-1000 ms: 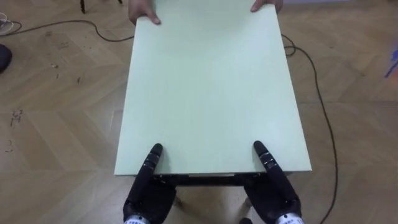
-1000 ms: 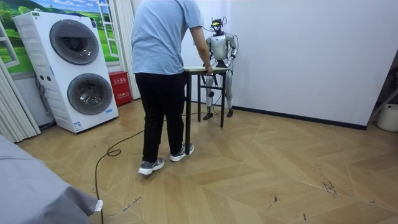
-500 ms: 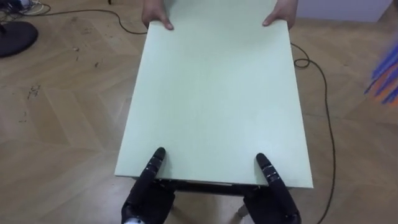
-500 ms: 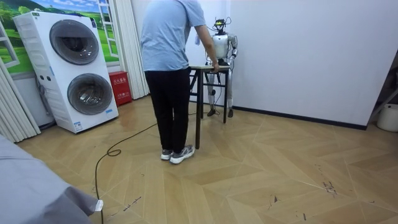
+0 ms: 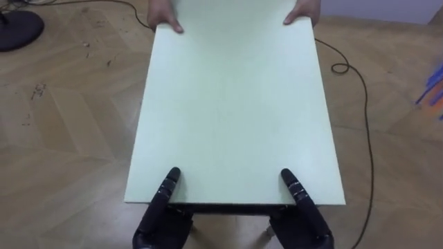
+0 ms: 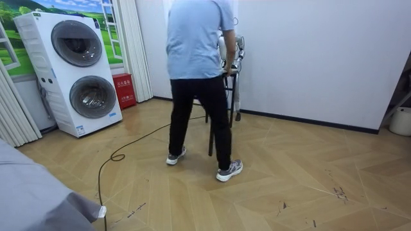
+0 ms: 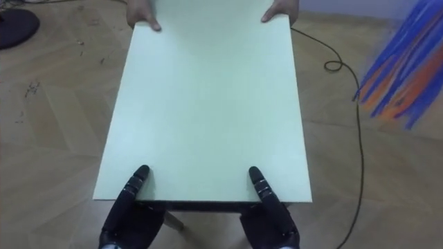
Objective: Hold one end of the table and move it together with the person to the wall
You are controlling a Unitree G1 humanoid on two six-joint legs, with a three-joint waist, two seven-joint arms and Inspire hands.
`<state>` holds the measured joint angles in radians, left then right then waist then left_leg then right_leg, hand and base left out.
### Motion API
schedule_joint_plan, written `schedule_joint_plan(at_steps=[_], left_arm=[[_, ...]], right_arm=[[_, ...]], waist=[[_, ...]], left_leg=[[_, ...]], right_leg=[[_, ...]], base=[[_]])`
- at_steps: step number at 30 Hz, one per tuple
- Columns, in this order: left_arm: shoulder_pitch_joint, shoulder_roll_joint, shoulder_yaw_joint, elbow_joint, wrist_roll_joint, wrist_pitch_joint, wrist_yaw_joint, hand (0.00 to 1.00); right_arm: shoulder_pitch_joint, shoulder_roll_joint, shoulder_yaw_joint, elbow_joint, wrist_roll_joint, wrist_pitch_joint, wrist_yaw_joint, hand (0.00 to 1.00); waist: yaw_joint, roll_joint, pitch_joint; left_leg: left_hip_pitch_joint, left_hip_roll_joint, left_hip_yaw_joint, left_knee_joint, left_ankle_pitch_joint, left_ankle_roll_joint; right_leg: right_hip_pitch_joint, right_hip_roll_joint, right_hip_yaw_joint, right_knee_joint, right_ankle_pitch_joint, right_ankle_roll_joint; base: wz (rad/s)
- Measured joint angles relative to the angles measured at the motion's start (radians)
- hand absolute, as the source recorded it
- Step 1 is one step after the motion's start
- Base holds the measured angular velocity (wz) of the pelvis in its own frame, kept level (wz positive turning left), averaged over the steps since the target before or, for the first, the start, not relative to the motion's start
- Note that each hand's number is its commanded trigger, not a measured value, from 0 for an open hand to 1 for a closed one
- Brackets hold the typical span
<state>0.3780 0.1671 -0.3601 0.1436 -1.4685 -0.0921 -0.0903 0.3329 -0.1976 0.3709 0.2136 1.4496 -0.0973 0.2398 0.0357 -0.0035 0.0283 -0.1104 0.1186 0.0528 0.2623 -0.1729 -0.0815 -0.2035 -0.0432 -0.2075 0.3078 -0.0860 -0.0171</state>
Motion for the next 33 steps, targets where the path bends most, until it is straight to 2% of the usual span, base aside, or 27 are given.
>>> schedule_joint_plan(at_steps=[4,9,15,19,20,22,25,26,29,31,33], left_arm=[[0.029,0.0,0.0,-0.001,-0.013,-0.014,-0.038,1.0],[0.033,0.0,-0.019,-0.007,-0.025,-0.057,-0.041,1.0],[0.034,0.008,-0.038,-0.007,-0.026,-0.084,-0.041,1.0],[0.034,0.007,-0.039,-0.007,-0.027,-0.084,-0.038,1.0],[0.034,0.01,-0.041,-0.011,-0.031,-0.084,-0.035,1.0],[0.035,0.012,-0.042,-0.013,-0.033,-0.085,-0.033,1.0],[0.034,0.012,-0.044,-0.015,-0.052,-0.092,-0.028,1.0],[0.034,0.011,-0.045,-0.015,-0.053,-0.092,-0.028,1.0],[0.034,0.008,-0.045,-0.015,-0.064,-0.092,-0.024,1.0],[0.033,0.006,-0.044,-0.015,-0.062,-0.092,-0.024,1.0],[0.031,0.007,-0.043,-0.015,-0.062,-0.096,-0.024,1.0]], right_arm=[[-0.008,0.0,0.002,-0.002,-0.019,0.001,0.0,1.0],[-0.031,0.003,0.008,0.006,-0.039,0.0,0.0,1.0],[-0.018,0.008,0.011,0.009,-0.037,-0.004,0.0,1.0],[-0.018,0.008,0.01,0.005,-0.038,-0.004,0.0,1.0],[-0.018,0.005,0.01,0.002,-0.038,-0.004,0.0,1.0],[-0.021,0.005,0.011,0.002,-0.041,-0.004,-0.006,1.0],[-0.044,-0.003,0.027,0.002,-0.047,-0.012,-0.03,1.0],[-0.047,-0.005,0.029,0.002,-0.061,-0.015,-0.04,1.0],[-0.057,0.003,0.026,0.002,-0.079,-0.016,-0.051,1.0],[-0.055,0.006,0.023,0.002,-0.078,-0.016,-0.054,1.0],[-0.055,0.008,0.023,0.001,-0.08,-0.018,-0.054,1.0]], waist=[[0.001,0.002,-0.002],[0.002,0.003,-0.0022],[-0.007,0.008,-0.0013],[-0.009,0.014,-0.0027],[-0.01,0.018,-0.0025],[0.001,0.018,-0.0029],[-0.001,0.019,-0.0025],[0.001,0.018,-0.0022],[0.001,0.016,-0.0007],[-0.004,0.017,-0.0005],[-0.016,0.016,-0.0006]], left_leg=[[0.001,-0.003,-0.012,-0.007,0.0,0.0],[-0.008,-0.005,-0.039,0.001,0.001,0.001],[-0.021,-0.001,-0.003,0.03,0.001,0.001],[-0.023,-0.006,-0.003,0.03,0.003,0.006],[-0.025,-0.008,-0.003,0.029,0.006,0.01],[-0.022,-0.012,0.003,0.028,0.008,0.013],[-0.025,-0.032,0.012,0.028,0.014,0.023],[-0.025,-0.04,0.031,0.031,0.014,0.031],[-0.042,-0.075,0.029,0.058,0.002,0.055],[-0.064,-0.091,0.013,0.078,-0.006,0.068],[-0.087,-0.118,-0.031,0.085,0.0,0.079]], right_leg=[[0.011,-0.003,-0.014,-0.007,-0.002,0.004],[0.037,-0.011,-0.059,-0.017,-0.016,0.011],[0.07,-0.016,-0.073,-0.011,-0.054,0.023],[0.09,-0.019,-0.081,-0.016,-0.063,0.029],[0.098,-0.024,-0.096,-0.016,-0.063,0.03],[0.104,-0.031,-0.103,-0.012,-0.064,0.031],[0.097,-0.064,-0.121,0.025,-0.082,0.043],[0.097,-0.08,-0.126,0.042,-0.092,0.051],[0.076,-0.132,-0.135,0.118,-0.129,0.071],[0.08,-0.151,-0.154,0.132,-0.138,0.082],[0.091,-0.167,-0.167,0.131,-0.141,0.087]], base=[[0.14],[0.27],[0.4],[0.31],[0.26],[0.19],[0.24],[0.27],[0.3],[0.48],[0.6]])
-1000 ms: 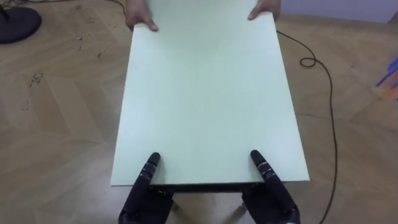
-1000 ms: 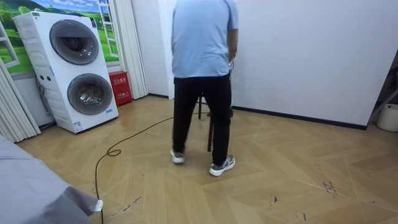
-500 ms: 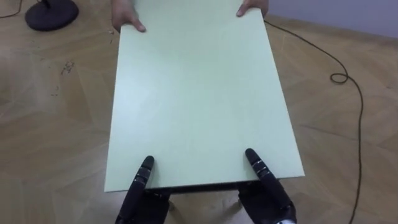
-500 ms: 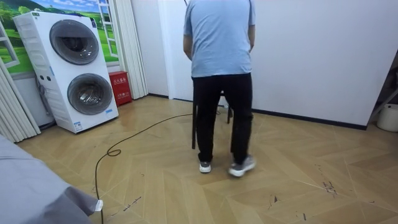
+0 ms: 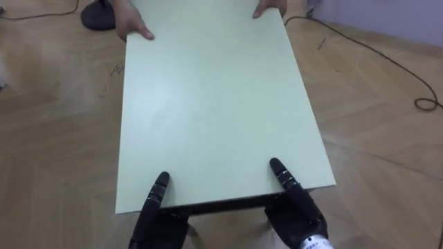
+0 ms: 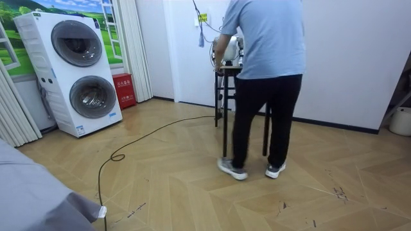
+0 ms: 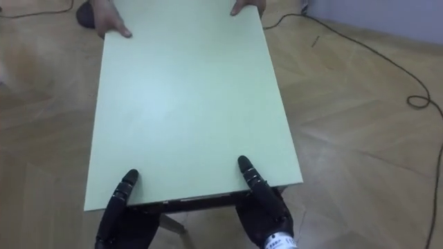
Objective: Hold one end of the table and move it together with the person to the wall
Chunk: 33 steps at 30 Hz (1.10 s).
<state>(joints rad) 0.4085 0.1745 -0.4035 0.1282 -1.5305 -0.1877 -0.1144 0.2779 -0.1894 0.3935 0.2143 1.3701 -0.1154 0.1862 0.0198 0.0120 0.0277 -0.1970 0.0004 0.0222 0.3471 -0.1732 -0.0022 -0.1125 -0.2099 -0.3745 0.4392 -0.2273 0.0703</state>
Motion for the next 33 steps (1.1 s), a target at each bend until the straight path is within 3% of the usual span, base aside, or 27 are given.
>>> schedule_joint_plan(at_steps=[2,6,9,11,13,17,19,22,24,25,27,28,29,30,31,32,33], left_arm=[[-0.001,0.003,-0.001,-0.004,0.001,0.0,0.0,1.0],[0.0,0.013,-0.006,-0.014,0.009,-0.004,0.004,1.0],[-0.011,0.021,-0.002,-0.014,0.01,-0.003,0.006,1.0],[-0.012,0.025,0.0,-0.015,0.012,-0.003,0.006,1.0],[-0.012,0.027,0.0,-0.016,0.012,-0.003,0.006,1.0],[-0.01,0.031,0.0,-0.018,0.014,-0.003,0.006,1.0],[-0.01,0.032,0.0,-0.019,0.015,-0.004,0.005,1.0],[-0.01,0.032,0.001,-0.025,0.018,-0.005,0.002,1.0],[-0.026,0.031,-0.005,-0.025,0.018,-0.005,0.003,1.0],[-0.033,0.031,-0.007,-0.025,0.019,-0.004,0.003,1.0],[-0.066,0.039,-0.019,-0.025,0.02,-0.004,0.004,1.0],[-0.072,0.039,-0.02,-0.025,0.021,-0.004,0.004,1.0],[-0.078,0.038,-0.019,-0.025,0.029,-0.004,0.004,1.0],[-0.078,0.032,-0.014,-0.025,0.037,-0.005,0.003,1.0],[-0.07,0.032,-0.01,-0.025,0.038,-0.006,-0.003,1.0],[-0.058,0.033,-0.005,-0.028,0.038,-0.007,-0.01,1.0],[-0.057,0.035,-0.005,-0.026,0.039,-0.006,-0.01,1.0]], right_arm=[[0.001,-0.001,-0.001,0.0,0.002,-0.002,0.0,1.0],[0.016,0.009,-0.001,-0.002,0.007,-0.007,0.001,1.0],[0.015,0.02,0.001,-0.002,0.013,-0.007,-0.004,1.0],[0.015,0.022,0.003,-0.002,0.015,-0.007,-0.004,1.0],[0.015,0.021,0.005,-0.002,0.018,-0.007,-0.004,1.0],[0.015,0.011,0.023,-0.002,0.04,-0.017,-0.003,1.0],[0.014,0.011,0.026,-0.002,0.04,-0.025,-0.002,1.0],[0.013,0.012,0.026,-0.002,0.043,-0.028,0.005,1.0],[0.013,0.012,0.018,-0.005,0.045,-0.033,0.01,1.0],[0.013,0.013,0.015,-0.006,0.047,-0.037,0.013,1.0],[0.013,0.013,0.004,-0.018,0.053,-0.047,0.016,1.0],[0.01,0.014,0.002,-0.018,0.054,-0.049,0.016,1.0],[0.009,0.014,-0.002,-0.019,0.054,-0.049,0.017,1.0],[0.009,0.015,-0.003,-0.018,0.054,-0.047,0.017,1.0],[0.01,0.018,-0.001,-0.016,0.054,-0.044,0.017,1.0],[0.013,0.024,0.003,-0.015,0.054,-0.044,0.017,1.0],[0.018,0.025,0.005,-0.016,0.054,-0.044,0.017,1.0]], waist=[[-0.02,0.0,0.0002],[-0.032,0.007,0.0035],[-0.011,0.006,0.004],[-0.007,0.006,0.0039],[-0.005,0.005,0.0043],[0.043,0.004,0.0043],[0.044,0.003,0.0038],[0.055,0.002,0.0036],[0.027,0.0,0.0019],[0.014,0.0,0.0016],[-0.011,-0.003,0.0001],[-0.01,-0.003,-0.0001],[-0.012,-0.003,-0.0021],[-0.012,-0.01,0.0018],[-0.011,-0.014,0.0028],[-0.013,-0.012,0.0012],[-0.021,-0.008,0.001]], left_leg=[[-0.008,-0.02,-0.044,0.005,0.007,0.008],[-0.024,-0.046,-0.129,0.017,0.016,0.01],[-0.034,-0.049,-0.166,0.011,0.029,0.004],[-0.035,-0.05,-0.173,-0.003,0.041,0.002],[-0.035,-0.05,-0.175,-0.008,0.051,0.002],[-0.047,-0.053,-0.198,-0.01,0.054,-0.003],[-0.06,-0.066,-0.229,-0.009,0.062,-0.006],[-0.078,-0.07,-0.231,-0.013,0.082,-0.006],[-0.094,-0.088,-0.245,-0.042,0.129,-0.004],[-0.099,-0.09,-0.234,-0.057,0.148,-0.001],[-0.107,-0.085,-0.14,-0.152,0.243,0.018],[-0.105,-0.082,-0.125,-0.179,0.268,0.015],[-0.1,-0.077,-0.101,-0.226,0.31,-0.02],[-0.108,-0.058,-0.03,-0.175,0.272,-0.03],[-0.111,-0.044,0.032,-0.105,0.212,-0.005],[-0.101,-0.008,0.119,0.007,0.109,0.017],[-0.087,0.025,0.154,0.072,0.042,0.016]], right_leg=[[0.018,0.004,0.008,-0.016,-0.004,0.006],[0.068,0.048,0.062,-0.078,-0.006,0.009],[0.086,0.098,0.134,-0.125,-0.005,0.001],[0.102,0.116,0.156,-0.154,-0.002,-0.005],[0.117,0.126,0.154,-0.182,0.002,-0.011],[0.135,0.132,0.124,-0.2,0.004,-0.014],[0.138,0.133,0.124,-0.202,0.002,-0.018],[0.144,0.139,0.112,-0.202,-0.003,-0.027],[0.148,0.144,0.096,-0.202,-0.014,-0.057],[0.148,0.146,0.097,-0.203,-0.017,-0.062],[0.148,0.159,0.104,-0.231,-0.023,-0.073],[0.146,0.163,0.096,-0.241,-0.022,-0.075],[0.144,0.164,0.06,-0.255,-0.013,-0.085],[0.146,0.141,0.02,-0.256,-0.009,-0.087],[0.15,0.138,0.014,-0.256,-0.008,-0.088],[0.155,0.138,0.0,-0.256,-0.008,-0.089],[0.158,0.142,-0.027,-0.25,-0.012,-0.086]], base=[[0.78],[0.66],[0.44],[0.49],[0.45],[0.29],[0.55],[0.66],[1.23],[1.52],[1.31],[0.9],[0.55],[0.44],[0.29],[0.46],[0.56]])
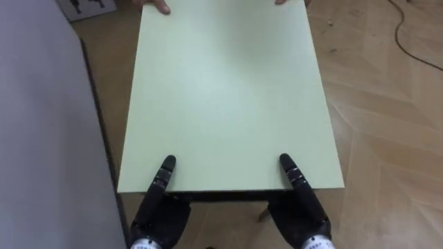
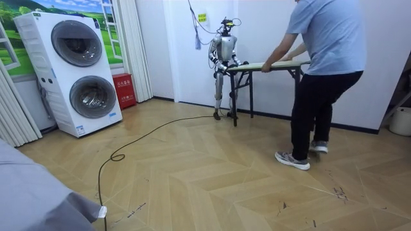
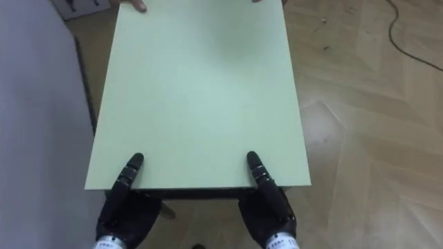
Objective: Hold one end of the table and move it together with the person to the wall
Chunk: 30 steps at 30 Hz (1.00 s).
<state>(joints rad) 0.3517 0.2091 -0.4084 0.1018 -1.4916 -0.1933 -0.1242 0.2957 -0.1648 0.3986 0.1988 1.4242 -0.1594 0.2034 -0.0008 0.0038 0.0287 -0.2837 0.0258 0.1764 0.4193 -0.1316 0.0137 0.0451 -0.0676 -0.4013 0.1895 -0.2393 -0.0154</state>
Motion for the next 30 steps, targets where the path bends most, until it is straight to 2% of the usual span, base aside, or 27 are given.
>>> schedule_joint_plan(at_steps=[1,3,5,7,9,10,11,13,16,17,18,19,20,21,25,30], left_arm=[[0.0,0.0,0.0,0.001,0.001,0.0,0.0,1.0],[-0.001,-0.002,0.002,-0.001,0.001,0.003,0.006,1.0],[-0.003,-0.005,0.002,-0.002,0.0,0.011,0.015,1.0],[0.005,-0.011,0.002,-0.001,0.001,0.024,0.024,1.0],[0.007,-0.013,0.002,-0.001,0.001,0.033,0.031,1.0],[0.007,-0.013,0.003,-0.001,0.0,0.033,0.032,1.0],[0.008,-0.013,0.002,-0.001,-0.001,0.033,0.033,1.0],[0.008,-0.016,0.001,-0.001,-0.005,0.033,0.034,1.0],[0.008,-0.025,0.006,0.006,-0.006,0.032,0.035,1.0],[0.008,-0.032,0.003,0.01,-0.006,0.031,0.035,1.0],[0.007,-0.034,0.004,0.014,-0.006,0.031,0.035,1.0],[0.007,-0.034,0.006,0.017,-0.006,0.031,0.035,1.0],[0.005,-0.036,0.004,0.025,-0.007,0.032,0.038,1.0],[0.004,-0.035,0.001,0.028,-0.007,0.035,0.05,1.0],[0.002,-0.04,0.005,0.028,-0.007,0.037,0.057,1.0],[0.0,-0.035,0.016,0.028,0.001,0.034,0.07,1.0]], right_arm=[[0.001,0.0,0.0,0.0,0.0,0.0,0.0,1.0],[-0.003,0.0,-0.003,-0.001,-0.001,0.006,-0.001,1.0],[-0.004,-0.003,-0.009,-0.001,-0.003,0.009,-0.002,1.0],[-0.004,-0.016,-0.01,-0.001,-0.002,0.011,-0.007,1.0],[-0.005,-0.024,-0.008,-0.001,-0.002,0.012,-0.013,1.0],[-0.006,-0.024,-0.007,-0.001,-0.003,0.012,-0.013,1.0],[-0.009,-0.027,-0.007,-0.001,-0.004,0.012,-0.015,1.0],[-0.017,-0.031,-0.005,-0.001,-0.004,0.012,-0.022,1.0],[-0.019,-0.032,-0.001,-0.001,-0.006,0.012,-0.032,1.0],[-0.018,-0.031,0.0,-0.001,-0.008,0.012,-0.035,1.0],[-0.019,-0.029,0.0,-0.001,-0.013,0.012,-0.039,1.0],[-0.018,-0.027,0.0,-0.001,-0.014,0.013,-0.041,1.0],[-0.013,-0.029,-0.001,-0.001,-0.014,0.016,-0.044,1.0],[-0.003,-0.03,-0.007,-0.001,-0.014,0.017,-0.048,1.0],[-0.013,-0.035,-0.004,-0.005,-0.012,0.019,-0.062,1.0],[-0.015,-0.026,0.01,-0.006,-0.01,0.018,-0.08,1.0]], waist=[[-0.007,0.003,-0.0014],[-0.017,0.01,-0.0019],[-0.02,0.009,-0.0023],[-0.001,0.009,-0.0023],[0.029,0.01,-0.0015],[0.032,0.01,-0.0014],[0.038,0.012,-0.0008],[0.044,0.019,0.0036],[0.056,0.027,0.0078],[0.057,0.033,0.0089],[0.046,0.035,0.0102],[0.033,0.035,0.0101],[0.01,0.032,0.009],[0.003,0.033,0.0048],[0.011,0.028,0.0044],[0.01,-0.006,0.0038]], left_leg=[[0.001,0.005,-0.004,0.012,-0.016,-0.005],[0.002,-0.009,-0.04,-0.016,-0.029,0.021],[0.006,-0.028,-0.05,-0.05,-0.019,0.043],[0.02,-0.041,-0.047,-0.066,-0.015,0.05],[0.027,-0.047,-0.047,-0.076,-0.013,0.056],[0.027,-0.05,-0.049,-0.078,-0.012,0.058],[0.028,-0.057,-0.053,-0.081,-0.012,0.061],[0.029,-0.063,-0.067,-0.08,-0.012,0.067],[0.04,-0.077,-0.104,-0.082,-0.016,0.079],[0.041,-0.079,-0.126,-0.084,-0.017,0.08],[0.038,-0.09,-0.154,-0.083,-0.017,0.08],[0.037,-0.096,-0.17,-0.08,-0.017,0.08],[0.038,-0.115,-0.198,-0.072,-0.017,0.08],[0.048,-0.125,-0.209,-0.08,-0.017,0.077],[0.064,-0.123,-0.209,-0.1,-0.017,0.074],[0.1,-0.126,-0.205,-0.129,-0.017,0.074]], right_leg=[[0.0,0.003,-0.013,0.007,-0.003,0.003],[-0.01,0.013,-0.016,0.032,-0.011,0.016],[-0.01,0.01,-0.008,0.034,-0.011,0.017],[-0.007,-0.002,0.004,0.036,-0.011,0.018],[-0.007,-0.007,0.018,0.04,-0.005,0.029],[-0.013,-0.011,0.022,0.049,-0.006,0.031],[-0.022,-0.02,0.037,0.072,-0.013,0.044],[-0.03,-0.028,0.046,0.109,-0.016,0.049],[-0.091,-0.057,0.061,0.265,-0.038,0.079],[-0.134,-0.057,0.119,0.3,-0.06,0.078],[-0.168,-0.054,0.16,0.257,-0.067,0.072],[-0.18,-0.055,0.176,0.23,-0.066,0.07],[-0.21,-0.058,0.207,0.196,-0.023,0.058],[-0.2,-0.062,0.202,0.195,-0.022,0.049],[-0.173,-0.056,0.202,0.186,-0.02,0.045],[-0.113,-0.05,0.21,0.12,-0.011,0.048]], base=[[0.62],[0.44],[0.34],[0.06],[0.04],[0.23],[0.27],[0.28],[0.3],[0.43],[0.59],[0.88],[1.0],[0.78],[0.2],[0.11]])
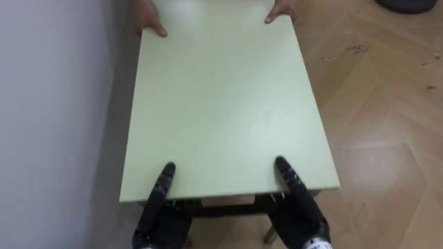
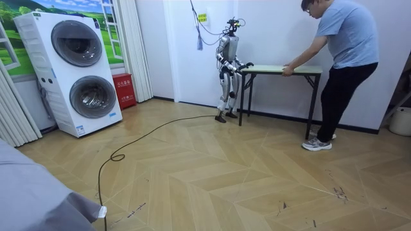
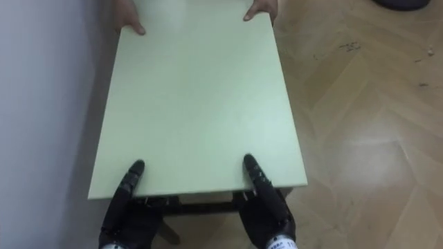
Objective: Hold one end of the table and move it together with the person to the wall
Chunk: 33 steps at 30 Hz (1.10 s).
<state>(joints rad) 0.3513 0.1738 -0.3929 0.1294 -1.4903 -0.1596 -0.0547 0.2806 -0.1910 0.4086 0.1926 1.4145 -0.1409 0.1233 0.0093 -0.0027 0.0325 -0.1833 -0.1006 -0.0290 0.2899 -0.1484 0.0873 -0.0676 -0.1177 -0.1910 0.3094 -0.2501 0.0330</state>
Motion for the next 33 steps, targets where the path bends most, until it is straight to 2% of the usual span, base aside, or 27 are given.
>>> schedule_joint_plan(at_steps=[3,9,27,32,33], left_arm=[[0.001,0.0,0.001,0.0,0.005,0.0,0.0,1.0],[0.002,0.002,0.0,0.0,0.007,0.0,0.0,1.0],[0.002,0.002,-0.001,0.035,0.03,0.004,-0.012,0.99],[0.004,0.001,0.009,0.053,0.055,0.009,-0.026,0.82],[0.003,0.0,0.014,0.068,0.072,0.011,-0.038,0.71]], right_arm=[[0.003,0.002,-0.001,0.001,0.001,0.001,0.0,1.0],[0.005,0.003,-0.001,0.003,0.001,0.002,0.0,1.0],[0.005,0.009,-0.002,0.038,-0.011,0.007,0.006,1.0],[0.007,0.017,-0.002,0.042,-0.013,0.01,0.008,1.0],[0.007,0.024,-0.003,0.051,-0.02,0.01,0.011,1.0]], waist=[[0.0,-0.002,0.0007],[-0.001,-0.004,0.0016],[-0.004,-0.003,0.0024],[-0.002,-0.003,0.0022],[-0.002,-0.003,0.0022]], left_leg=[[0.021,0.0,-0.001,-0.01,0.0,0.0],[0.031,-0.001,0.024,-0.025,0.0,0.0],[0.054,0.005,0.028,-0.047,-0.005,0.008],[0.061,0.006,0.032,-0.052,-0.005,0.008],[0.068,0.007,0.034,-0.054,-0.005,0.008]], right_leg=[[0.028,0.003,0.003,-0.035,0.015,0.01],[0.059,0.007,0.015,-0.09,0.032,0.011],[0.076,0.015,0.02,-0.091,0.032,0.011],[0.079,0.016,0.021,-0.092,0.032,0.011],[0.084,0.016,0.021,-0.092,0.032,0.011]], base=[[0.03],[-0.01],[0.0],[-0.02],[0.0]])
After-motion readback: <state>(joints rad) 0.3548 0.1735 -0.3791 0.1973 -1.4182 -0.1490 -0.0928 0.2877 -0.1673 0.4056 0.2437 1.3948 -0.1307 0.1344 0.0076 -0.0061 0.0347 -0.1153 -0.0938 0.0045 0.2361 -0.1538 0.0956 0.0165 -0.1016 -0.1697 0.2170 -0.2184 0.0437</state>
